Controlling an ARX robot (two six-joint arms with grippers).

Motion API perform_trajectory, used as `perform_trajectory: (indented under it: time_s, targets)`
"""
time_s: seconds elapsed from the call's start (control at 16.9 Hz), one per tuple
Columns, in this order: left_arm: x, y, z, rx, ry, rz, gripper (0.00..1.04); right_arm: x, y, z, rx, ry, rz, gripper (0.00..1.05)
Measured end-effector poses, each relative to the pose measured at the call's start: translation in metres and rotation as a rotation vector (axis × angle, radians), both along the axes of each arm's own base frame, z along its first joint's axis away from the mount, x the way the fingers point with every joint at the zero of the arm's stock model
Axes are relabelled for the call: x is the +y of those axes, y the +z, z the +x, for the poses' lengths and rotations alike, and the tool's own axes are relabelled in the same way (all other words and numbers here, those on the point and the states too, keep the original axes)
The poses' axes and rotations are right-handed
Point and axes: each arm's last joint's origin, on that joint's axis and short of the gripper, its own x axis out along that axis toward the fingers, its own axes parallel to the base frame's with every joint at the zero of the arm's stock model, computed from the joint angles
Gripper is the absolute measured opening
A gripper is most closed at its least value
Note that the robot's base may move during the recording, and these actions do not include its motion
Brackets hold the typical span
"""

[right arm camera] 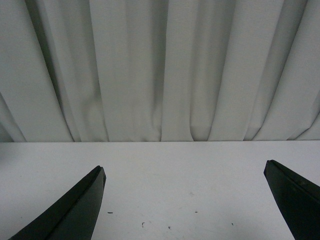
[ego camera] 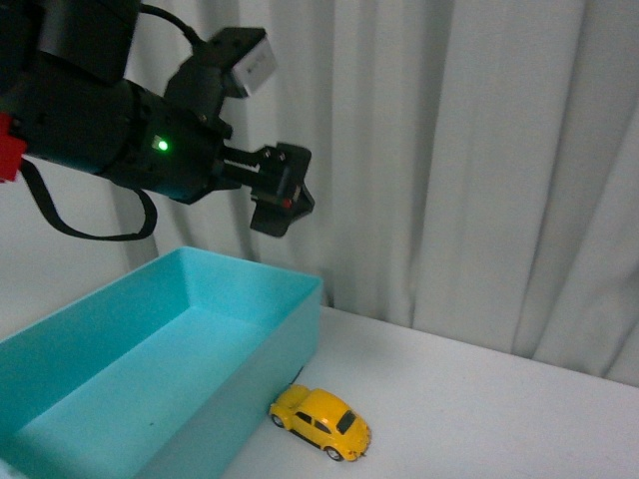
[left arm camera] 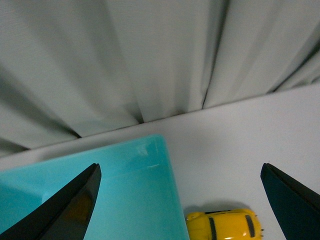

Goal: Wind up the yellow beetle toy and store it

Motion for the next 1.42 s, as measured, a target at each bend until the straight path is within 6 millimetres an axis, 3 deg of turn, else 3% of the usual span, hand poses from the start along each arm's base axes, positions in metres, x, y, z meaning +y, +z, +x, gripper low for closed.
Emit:
perform_trajectory:
  time_s: [0.12,0.3,0.53,0.77,1.01,1.42]
  targets:
    - [-0.020,-0.018,0.026,0.090,-0.173,0.225,0.98,0.000,0.000,0.000,0.000,0.000,0.000,0.98]
    - [-0.037,-0.043,0.047,0.216,-0.442,0.516,0.98,0.000,0.000,0.000,0.000,0.000,0.000,0.98]
    - [-0.052,-0.057,0.078,0.328,-0.736,0.748,0.98,0.000,0.000,0.000,0.000,0.000,0.000,0.98]
    - [-0.057,-0.091,0.082,0.516,-0.966,0.902,0.98,0.000,0.000,0.000,0.000,0.000,0.000,0.98]
    - [-0.059,-0.112,0.093,0.532,-1.028,0.955,0.98,0.000,0.000,0.000,0.000,0.000,0.000,0.98]
    - [-0.055,-0.135,0.094,0.610,-1.079,0.974,0.98,0.000,0.000,0.000,0.000,0.000,0.000,0.98]
